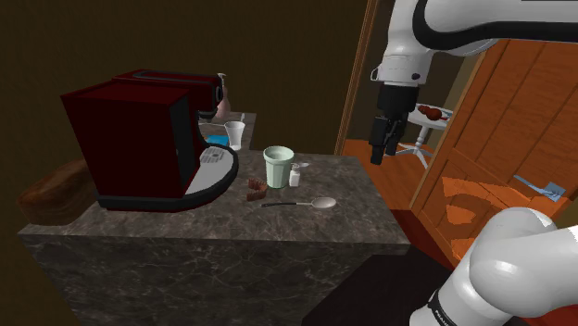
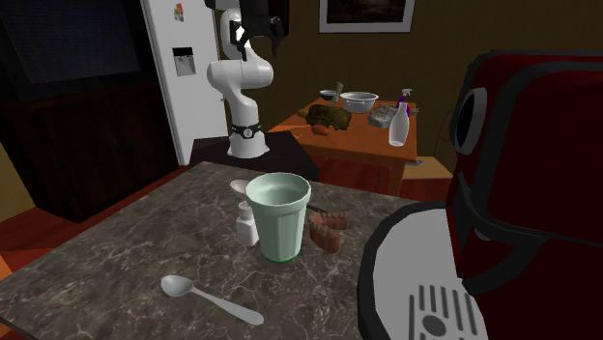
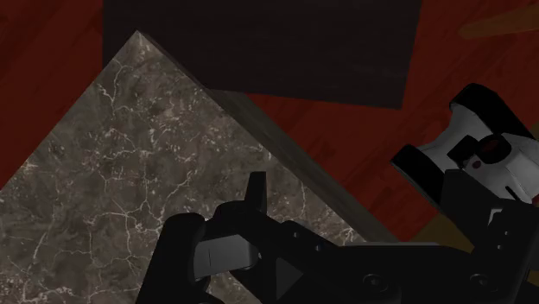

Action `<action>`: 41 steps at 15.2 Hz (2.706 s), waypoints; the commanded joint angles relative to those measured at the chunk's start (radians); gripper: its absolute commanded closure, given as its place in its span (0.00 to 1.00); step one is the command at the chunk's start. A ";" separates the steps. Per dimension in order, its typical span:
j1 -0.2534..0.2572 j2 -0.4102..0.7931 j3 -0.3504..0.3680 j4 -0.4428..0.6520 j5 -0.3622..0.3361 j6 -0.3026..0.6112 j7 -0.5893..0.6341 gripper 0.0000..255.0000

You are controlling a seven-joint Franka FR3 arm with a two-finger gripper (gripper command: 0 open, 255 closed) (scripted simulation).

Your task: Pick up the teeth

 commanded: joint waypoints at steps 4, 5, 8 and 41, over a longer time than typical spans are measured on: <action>0.003 0.074 0.002 -0.021 -0.006 0.112 -0.025 0.00; 0.004 0.101 0.003 -0.025 -0.007 0.149 -0.033 0.00; 0.006 0.189 0.006 -0.029 -0.012 0.258 -0.056 0.00; 0.052 1.391 0.031 0.783 -0.115 0.841 -0.192 0.00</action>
